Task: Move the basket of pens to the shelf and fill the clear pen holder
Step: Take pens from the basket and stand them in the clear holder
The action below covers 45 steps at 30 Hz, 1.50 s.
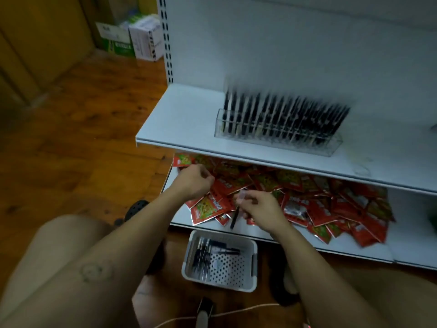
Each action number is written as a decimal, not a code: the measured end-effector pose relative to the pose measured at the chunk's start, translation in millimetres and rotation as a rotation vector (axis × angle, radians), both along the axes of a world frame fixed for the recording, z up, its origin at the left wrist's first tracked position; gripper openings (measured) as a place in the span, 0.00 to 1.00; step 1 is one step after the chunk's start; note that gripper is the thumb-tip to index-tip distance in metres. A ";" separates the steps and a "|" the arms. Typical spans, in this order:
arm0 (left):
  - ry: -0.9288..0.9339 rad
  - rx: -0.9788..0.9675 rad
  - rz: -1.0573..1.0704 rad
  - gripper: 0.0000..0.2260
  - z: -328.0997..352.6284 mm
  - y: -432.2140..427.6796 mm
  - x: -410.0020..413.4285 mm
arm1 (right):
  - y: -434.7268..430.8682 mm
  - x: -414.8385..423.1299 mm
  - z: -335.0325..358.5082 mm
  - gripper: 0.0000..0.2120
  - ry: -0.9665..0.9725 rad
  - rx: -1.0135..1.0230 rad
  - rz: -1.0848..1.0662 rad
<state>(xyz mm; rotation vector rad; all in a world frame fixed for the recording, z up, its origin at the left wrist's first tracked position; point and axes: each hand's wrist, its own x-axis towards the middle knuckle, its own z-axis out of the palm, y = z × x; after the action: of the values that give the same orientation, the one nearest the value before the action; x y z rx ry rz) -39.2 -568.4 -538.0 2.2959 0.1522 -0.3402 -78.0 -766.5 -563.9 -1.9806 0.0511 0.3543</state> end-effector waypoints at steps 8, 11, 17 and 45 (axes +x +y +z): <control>-0.138 -0.009 -0.041 0.11 70.1 -15.4 13.1 | -9.1 21.9 108.6 0.12 -0.427 -0.258 -0.053; -0.177 -0.118 0.027 0.11 80.1 -12.9 28.6 | -7.9 41.6 131.5 0.18 -0.632 -0.187 -0.193; -0.165 -0.226 0.225 0.14 66.6 -6.5 49.2 | -8.5 72.8 135.9 0.14 -0.825 -0.005 -0.370; -0.256 -0.123 0.233 0.12 61.0 -5.2 68.5 | -0.9 77.1 123.0 0.27 -0.646 -0.346 -0.071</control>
<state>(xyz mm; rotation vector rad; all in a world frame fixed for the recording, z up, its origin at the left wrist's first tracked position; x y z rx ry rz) 29.4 -573.6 -477.0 2.1499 0.2585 0.0626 -1.0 -767.4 -440.9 -2.3407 -0.2433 -0.3742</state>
